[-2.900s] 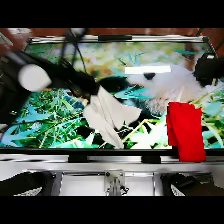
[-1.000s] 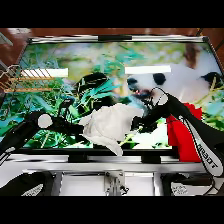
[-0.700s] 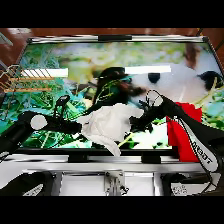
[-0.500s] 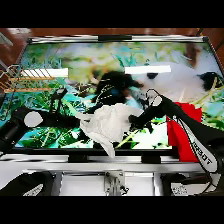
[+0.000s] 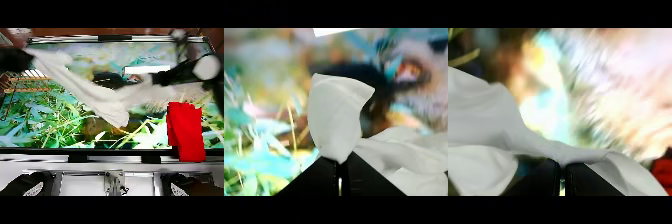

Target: Fold the shirts.

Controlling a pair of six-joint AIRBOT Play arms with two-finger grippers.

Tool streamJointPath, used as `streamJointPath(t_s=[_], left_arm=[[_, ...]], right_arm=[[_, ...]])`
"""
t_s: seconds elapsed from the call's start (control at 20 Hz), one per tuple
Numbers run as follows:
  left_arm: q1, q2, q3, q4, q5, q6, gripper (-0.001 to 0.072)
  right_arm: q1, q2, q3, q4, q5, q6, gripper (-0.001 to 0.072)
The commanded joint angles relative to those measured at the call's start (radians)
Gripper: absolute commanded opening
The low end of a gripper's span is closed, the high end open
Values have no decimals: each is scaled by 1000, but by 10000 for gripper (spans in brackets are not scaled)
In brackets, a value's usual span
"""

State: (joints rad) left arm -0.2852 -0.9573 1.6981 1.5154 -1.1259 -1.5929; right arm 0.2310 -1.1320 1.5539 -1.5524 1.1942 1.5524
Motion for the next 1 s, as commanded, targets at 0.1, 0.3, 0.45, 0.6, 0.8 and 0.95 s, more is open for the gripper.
streamJointPath(t_s=[0.1,0.3,0.45,0.6,0.8,0.95], left_arm=[[56,45,404,33,-7,8,33],[54,135,399,-110,33,-16,34],[54,156,393,-127,-106,-17,33],[54,155,301,-116,-383,-17,33],[54,167,29,-98,-709,-47,33],[54,238,-304,-93,-699,-72,33]], right_arm=[[1,283,246,-209,-134,83,67],[1,409,260,-101,-286,85,67],[1,438,261,-96,-509,85,66],[1,401,262,-93,-573,106,66],[1,240,262,1,-400,101,67],[2,36,262,111,-264,10,66]])
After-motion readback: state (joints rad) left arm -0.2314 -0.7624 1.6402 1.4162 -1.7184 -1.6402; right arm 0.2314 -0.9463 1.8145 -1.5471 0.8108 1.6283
